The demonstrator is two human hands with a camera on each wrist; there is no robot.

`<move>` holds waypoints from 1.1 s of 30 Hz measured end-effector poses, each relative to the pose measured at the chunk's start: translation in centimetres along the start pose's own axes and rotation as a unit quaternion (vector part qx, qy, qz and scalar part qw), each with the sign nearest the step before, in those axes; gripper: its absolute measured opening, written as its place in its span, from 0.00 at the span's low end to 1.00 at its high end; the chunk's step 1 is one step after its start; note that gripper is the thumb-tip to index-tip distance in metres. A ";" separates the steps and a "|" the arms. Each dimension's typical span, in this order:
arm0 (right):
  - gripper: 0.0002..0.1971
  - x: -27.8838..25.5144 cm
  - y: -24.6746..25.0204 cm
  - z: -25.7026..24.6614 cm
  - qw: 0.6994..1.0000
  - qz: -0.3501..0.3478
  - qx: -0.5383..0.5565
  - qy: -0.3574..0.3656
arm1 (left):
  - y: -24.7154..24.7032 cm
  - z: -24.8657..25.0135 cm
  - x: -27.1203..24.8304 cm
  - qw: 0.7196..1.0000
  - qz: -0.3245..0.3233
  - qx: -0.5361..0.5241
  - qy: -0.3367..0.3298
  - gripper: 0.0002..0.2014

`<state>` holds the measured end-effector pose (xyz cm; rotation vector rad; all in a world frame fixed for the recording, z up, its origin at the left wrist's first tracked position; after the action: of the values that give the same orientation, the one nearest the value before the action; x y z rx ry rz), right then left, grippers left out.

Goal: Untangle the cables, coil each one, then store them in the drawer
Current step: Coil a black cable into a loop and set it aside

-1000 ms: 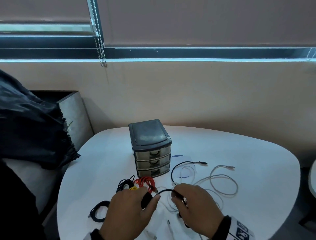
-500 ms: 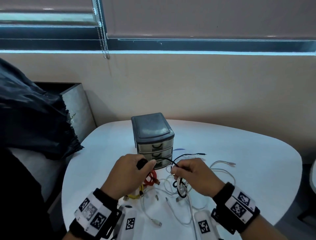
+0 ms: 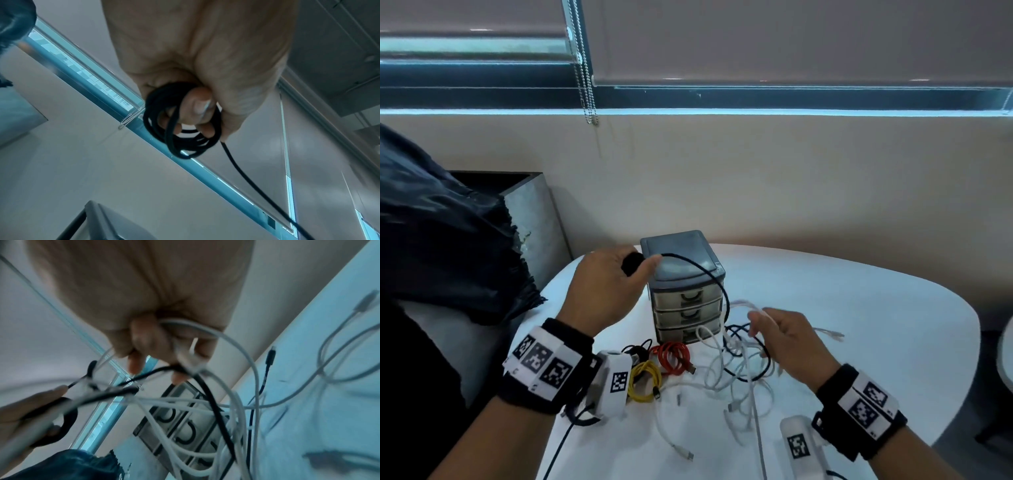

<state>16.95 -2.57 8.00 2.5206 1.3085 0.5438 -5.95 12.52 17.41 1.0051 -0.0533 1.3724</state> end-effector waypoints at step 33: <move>0.22 2.1 10.7 8.3 0.930 0.190 0.042 -0.312 | 7.0 3.6 2.2 0.946 0.285 -0.152 0.010 0.23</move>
<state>29.45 -7.29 5.11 2.6882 0.6261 -0.2578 -9.26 11.13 24.79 0.7358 -0.5626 1.8302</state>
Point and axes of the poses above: each hand's wrist, its own x-axis towards the middle knuckle, its own y-axis out of the back of the hand, z = x × y, the point moved 5 cm from there along x, towards the middle knuckle, and after that the axes turned 11 degrees about z, right-handed, at the moved point
